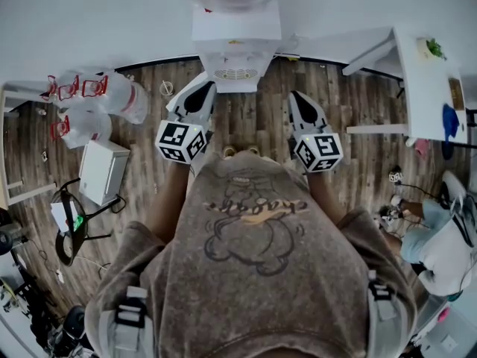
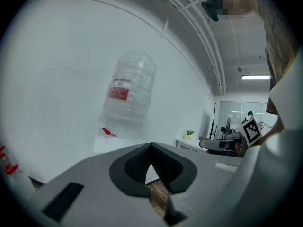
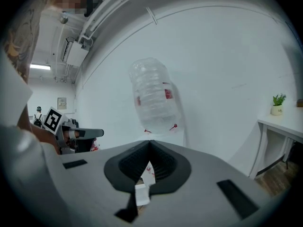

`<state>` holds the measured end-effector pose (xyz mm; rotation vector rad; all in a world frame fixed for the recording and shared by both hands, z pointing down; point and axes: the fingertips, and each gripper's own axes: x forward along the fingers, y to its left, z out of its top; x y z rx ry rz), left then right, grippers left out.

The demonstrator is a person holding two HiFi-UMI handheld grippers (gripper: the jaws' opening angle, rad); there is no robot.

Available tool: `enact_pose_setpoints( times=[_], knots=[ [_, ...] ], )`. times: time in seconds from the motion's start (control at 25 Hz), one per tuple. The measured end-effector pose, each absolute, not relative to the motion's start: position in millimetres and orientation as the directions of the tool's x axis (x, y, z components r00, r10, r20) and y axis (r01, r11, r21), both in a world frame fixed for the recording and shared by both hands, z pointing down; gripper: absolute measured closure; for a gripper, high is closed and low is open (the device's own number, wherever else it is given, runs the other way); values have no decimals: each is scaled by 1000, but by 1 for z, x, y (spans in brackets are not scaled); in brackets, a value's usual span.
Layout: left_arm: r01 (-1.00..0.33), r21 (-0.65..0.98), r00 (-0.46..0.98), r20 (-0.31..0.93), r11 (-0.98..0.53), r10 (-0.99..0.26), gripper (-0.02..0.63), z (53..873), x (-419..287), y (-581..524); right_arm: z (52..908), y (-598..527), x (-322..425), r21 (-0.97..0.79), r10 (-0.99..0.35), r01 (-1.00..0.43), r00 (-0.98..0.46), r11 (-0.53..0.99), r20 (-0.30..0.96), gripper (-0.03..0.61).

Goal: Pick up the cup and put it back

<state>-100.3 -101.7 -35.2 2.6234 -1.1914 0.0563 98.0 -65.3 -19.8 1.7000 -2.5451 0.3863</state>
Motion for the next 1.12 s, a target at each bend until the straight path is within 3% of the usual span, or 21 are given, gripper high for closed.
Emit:
enact_pose_setpoints(
  times=[1.12],
  knots=[
    [-765,247,639,181,-595,-747,611,-24,-105,-104,-14,-78,116,-174,-901,-921,-381,349,208,577]
  ],
)
